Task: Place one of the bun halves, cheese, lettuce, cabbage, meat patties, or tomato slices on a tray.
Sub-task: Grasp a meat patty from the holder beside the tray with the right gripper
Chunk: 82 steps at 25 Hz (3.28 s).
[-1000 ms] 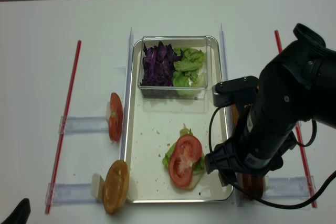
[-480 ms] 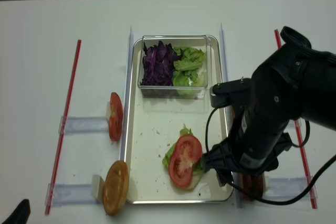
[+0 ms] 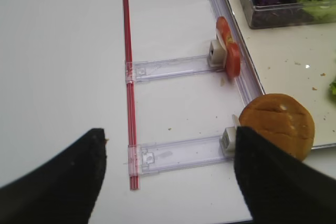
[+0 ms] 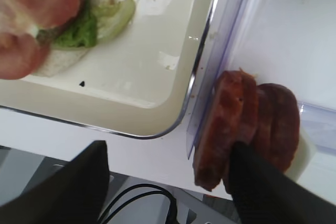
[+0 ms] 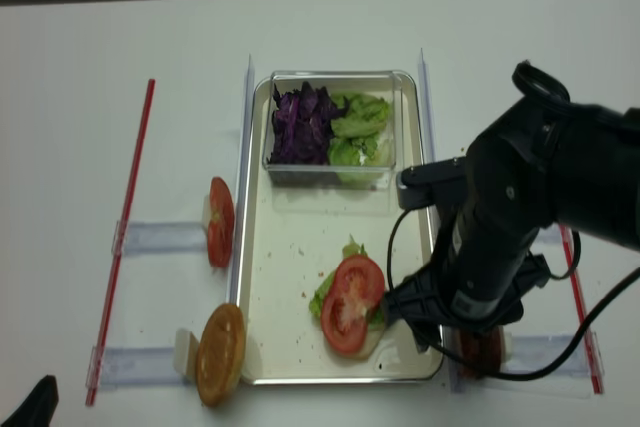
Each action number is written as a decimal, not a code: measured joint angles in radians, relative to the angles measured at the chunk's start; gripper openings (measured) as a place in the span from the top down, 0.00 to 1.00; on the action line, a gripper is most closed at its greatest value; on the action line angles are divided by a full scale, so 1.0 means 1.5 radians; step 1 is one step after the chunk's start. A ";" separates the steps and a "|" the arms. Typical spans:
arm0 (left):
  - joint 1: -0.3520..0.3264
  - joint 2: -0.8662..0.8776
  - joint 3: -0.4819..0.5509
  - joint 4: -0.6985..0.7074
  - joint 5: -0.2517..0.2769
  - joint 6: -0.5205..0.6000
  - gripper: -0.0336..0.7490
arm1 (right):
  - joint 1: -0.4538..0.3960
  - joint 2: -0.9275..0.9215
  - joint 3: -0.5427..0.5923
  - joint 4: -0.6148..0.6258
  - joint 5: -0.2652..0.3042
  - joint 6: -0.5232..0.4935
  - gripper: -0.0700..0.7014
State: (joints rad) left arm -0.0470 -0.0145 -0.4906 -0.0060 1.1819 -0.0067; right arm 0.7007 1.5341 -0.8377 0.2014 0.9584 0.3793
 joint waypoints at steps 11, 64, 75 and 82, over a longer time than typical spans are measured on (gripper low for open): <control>0.000 0.000 0.000 0.000 0.000 0.004 0.35 | 0.000 0.013 0.000 0.000 -0.001 0.000 0.25; 0.000 0.000 0.000 0.000 0.000 0.004 0.35 | 0.000 0.013 0.000 -0.062 0.028 0.037 0.63; 0.000 0.000 0.000 0.000 0.000 0.004 0.35 | 0.000 0.013 0.000 -0.063 0.028 0.038 0.71; 0.000 0.000 0.000 0.000 0.000 0.004 0.35 | 0.000 0.013 0.000 -0.066 0.031 0.038 0.73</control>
State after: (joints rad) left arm -0.0470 -0.0145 -0.4906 -0.0060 1.1819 0.0000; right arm 0.7007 1.5540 -0.8377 0.1029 1.0048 0.4358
